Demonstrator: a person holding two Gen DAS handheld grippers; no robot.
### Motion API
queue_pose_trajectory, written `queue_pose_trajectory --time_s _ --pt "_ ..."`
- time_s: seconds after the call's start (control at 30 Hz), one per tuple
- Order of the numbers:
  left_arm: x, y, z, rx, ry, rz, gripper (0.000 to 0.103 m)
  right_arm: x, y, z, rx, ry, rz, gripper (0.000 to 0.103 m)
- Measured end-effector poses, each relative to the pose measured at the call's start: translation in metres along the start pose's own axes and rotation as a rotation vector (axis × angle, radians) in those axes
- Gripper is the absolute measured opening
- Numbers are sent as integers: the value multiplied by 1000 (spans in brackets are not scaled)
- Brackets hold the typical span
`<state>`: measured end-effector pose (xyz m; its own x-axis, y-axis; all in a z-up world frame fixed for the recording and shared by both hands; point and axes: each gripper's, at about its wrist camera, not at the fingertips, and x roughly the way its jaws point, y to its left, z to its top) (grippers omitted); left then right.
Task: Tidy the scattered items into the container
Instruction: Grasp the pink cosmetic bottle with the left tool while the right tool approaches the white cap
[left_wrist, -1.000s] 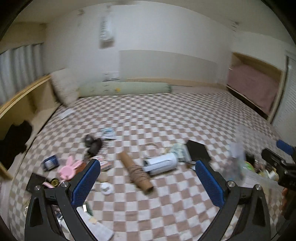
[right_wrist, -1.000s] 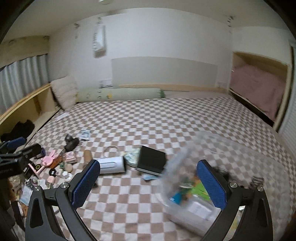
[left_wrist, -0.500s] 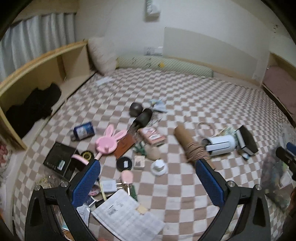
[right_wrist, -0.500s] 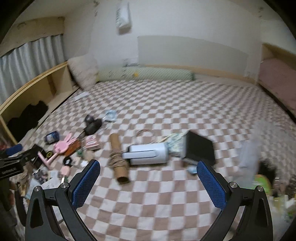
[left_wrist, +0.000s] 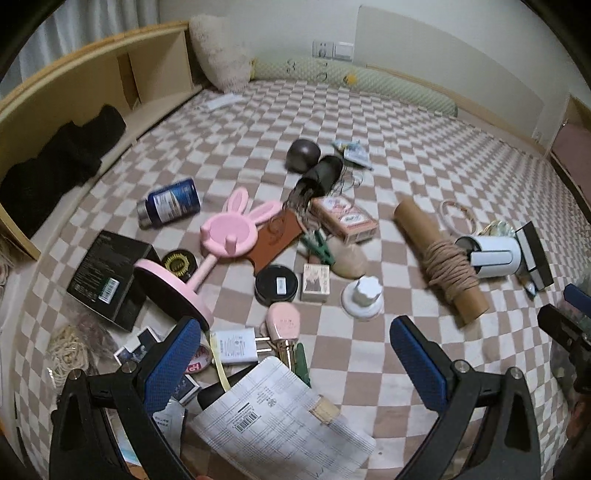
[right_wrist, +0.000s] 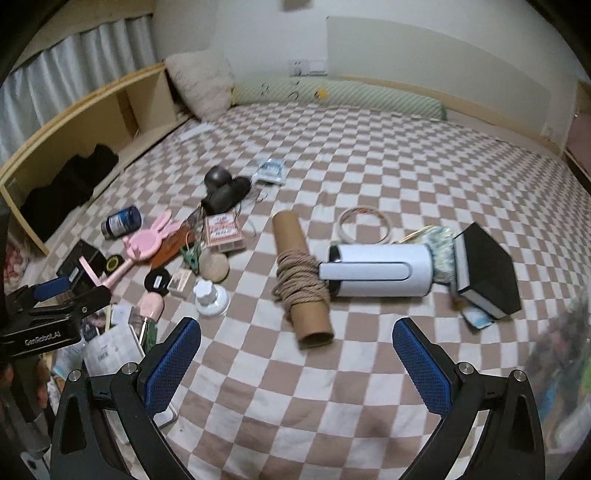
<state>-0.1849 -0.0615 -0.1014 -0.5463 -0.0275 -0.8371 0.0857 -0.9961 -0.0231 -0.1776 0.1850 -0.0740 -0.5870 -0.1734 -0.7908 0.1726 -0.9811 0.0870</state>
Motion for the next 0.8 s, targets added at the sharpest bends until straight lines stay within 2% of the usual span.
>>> queue_pose_trajectory --time_s 0.07,0.27,0.4,0.6,0.7,0.8 --pt "12 3 0 -18 35 -16 103 7 4 -1 -18 17 4 103" --pt "52 11 -3 -73 119 -3 102 13 8 0 -48 32 22 103" --pt "72 0 0 -40 146 26 102 15 4 2 -44 38 33 103" --pt "92 -2 4 -9 186 23 101 23 -7 1 -36 65 27 101" --pt "101 -2 4 6 209 19 87 30 -9 1 -32 79 31 93" --pt "111 -1 4 22 233 15 85 41 -9 2 -17 93 50 89"
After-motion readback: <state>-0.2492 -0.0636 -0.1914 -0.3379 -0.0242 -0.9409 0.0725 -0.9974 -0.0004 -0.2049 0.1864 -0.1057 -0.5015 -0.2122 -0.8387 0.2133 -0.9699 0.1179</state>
